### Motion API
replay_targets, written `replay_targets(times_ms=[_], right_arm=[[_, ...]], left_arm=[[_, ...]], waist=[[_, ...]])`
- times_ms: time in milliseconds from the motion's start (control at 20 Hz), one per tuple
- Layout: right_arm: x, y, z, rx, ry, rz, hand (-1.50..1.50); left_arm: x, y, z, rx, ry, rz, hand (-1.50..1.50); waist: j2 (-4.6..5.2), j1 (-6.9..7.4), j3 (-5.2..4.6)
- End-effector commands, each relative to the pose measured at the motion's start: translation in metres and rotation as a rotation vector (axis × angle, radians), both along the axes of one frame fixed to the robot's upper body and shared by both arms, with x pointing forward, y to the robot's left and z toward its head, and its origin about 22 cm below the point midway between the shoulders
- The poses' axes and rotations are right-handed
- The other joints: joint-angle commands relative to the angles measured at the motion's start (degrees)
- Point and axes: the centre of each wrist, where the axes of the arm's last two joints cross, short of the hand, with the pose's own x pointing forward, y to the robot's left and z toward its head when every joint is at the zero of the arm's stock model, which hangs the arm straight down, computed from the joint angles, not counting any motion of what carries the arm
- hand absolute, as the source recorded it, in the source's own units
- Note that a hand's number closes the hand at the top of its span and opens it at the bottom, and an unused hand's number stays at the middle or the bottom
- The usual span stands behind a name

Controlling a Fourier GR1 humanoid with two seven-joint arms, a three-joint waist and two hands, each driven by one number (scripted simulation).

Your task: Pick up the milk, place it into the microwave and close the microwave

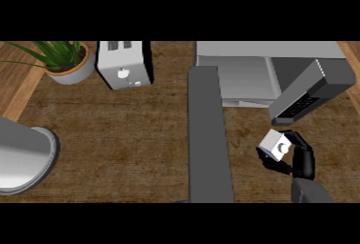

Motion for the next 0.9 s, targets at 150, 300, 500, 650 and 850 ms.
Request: replay_targets(times_ms=[150,300,500,650,850], right_arm=[[0.006,0.007,0.002,0.064,-0.077,0.320,1.50],[0.027,0.023,0.016,0.135,-0.075,0.410,1.50],[0.023,0.050,0.023,0.169,-0.098,0.469,1.50],[0.028,0.060,0.045,0.089,-0.111,0.421,1.50],[0.023,0.076,0.071,0.072,-0.112,0.422,1.50]], left_arm=[[0.002,0.007,0.001,-0.025,0.001,-0.008,-1.50],[0.000,0.010,0.005,-0.012,0.003,0.011,-1.50],[-0.010,0.009,-0.001,-0.012,-0.002,0.025,-1.50],[-0.005,0.005,-0.004,-0.020,0.003,0.005,-1.50],[0.000,0.005,-0.010,-0.007,0.015,0.052,-1.50]], waist=[[-0.05,-0.41,0.13],[-0.32,-0.89,0.05],[-0.55,-1.48,-0.03],[-0.37,-1.36,0.00],[-0.35,-1.58,-0.01]])
